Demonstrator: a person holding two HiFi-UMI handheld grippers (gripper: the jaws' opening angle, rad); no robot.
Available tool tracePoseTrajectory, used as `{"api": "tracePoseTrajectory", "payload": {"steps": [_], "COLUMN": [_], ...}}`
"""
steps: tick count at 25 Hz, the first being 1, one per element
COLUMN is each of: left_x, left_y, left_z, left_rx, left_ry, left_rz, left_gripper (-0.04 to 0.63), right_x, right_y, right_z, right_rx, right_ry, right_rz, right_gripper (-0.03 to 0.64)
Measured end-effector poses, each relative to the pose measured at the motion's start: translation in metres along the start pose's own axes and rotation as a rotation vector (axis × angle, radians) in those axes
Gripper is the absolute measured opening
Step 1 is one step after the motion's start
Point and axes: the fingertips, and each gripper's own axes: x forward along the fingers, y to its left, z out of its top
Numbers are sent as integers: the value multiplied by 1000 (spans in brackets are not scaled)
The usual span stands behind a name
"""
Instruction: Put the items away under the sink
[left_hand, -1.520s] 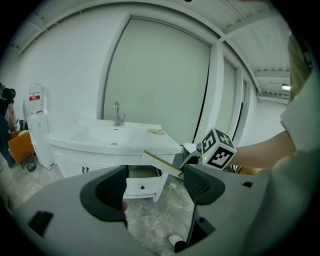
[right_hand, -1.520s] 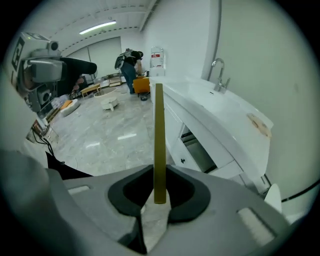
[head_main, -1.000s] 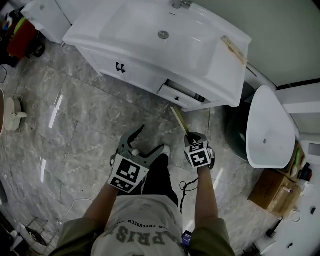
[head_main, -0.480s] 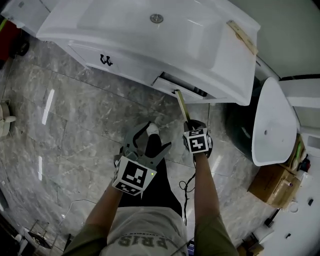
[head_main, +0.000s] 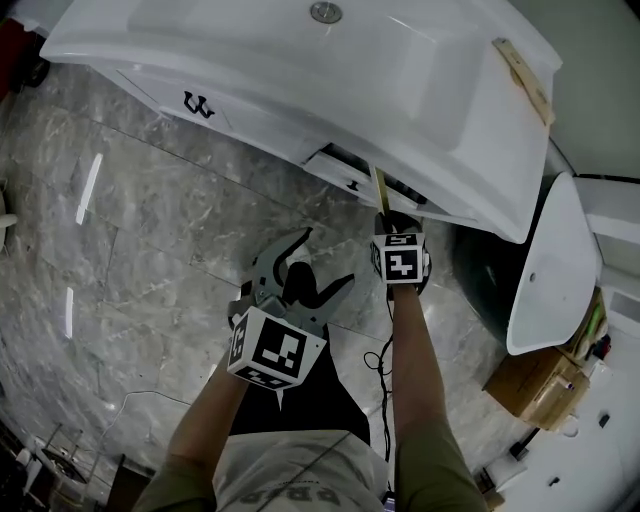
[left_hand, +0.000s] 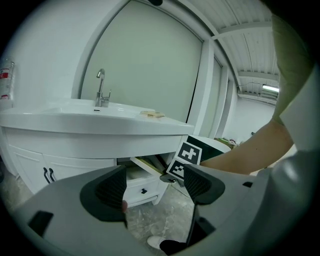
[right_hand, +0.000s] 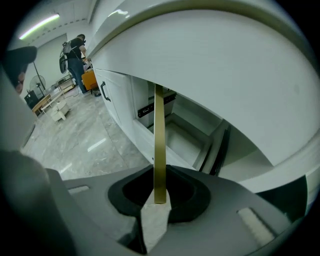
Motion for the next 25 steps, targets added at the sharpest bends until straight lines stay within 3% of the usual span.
{"api": "tracePoseTrajectory", "payload": {"steps": [11, 21, 25], "left_x": [40, 49, 52], "left_y": [15, 30, 36], "left_z": [-51, -78, -87], "left_rx": [12, -1, -20], "left_ry": [28, 19, 18], "left_rz": [-4, 27, 35], "left_gripper": [345, 347, 347], "right_x": [49, 72, 82], "right_y": [-26, -48, -53], "right_z": [33, 40, 43], "right_rx": [-256, -495, -529], "right_ry": [-53, 36, 62], "right_rz": [-130, -250, -265], "right_gripper": [69, 71, 71]}}
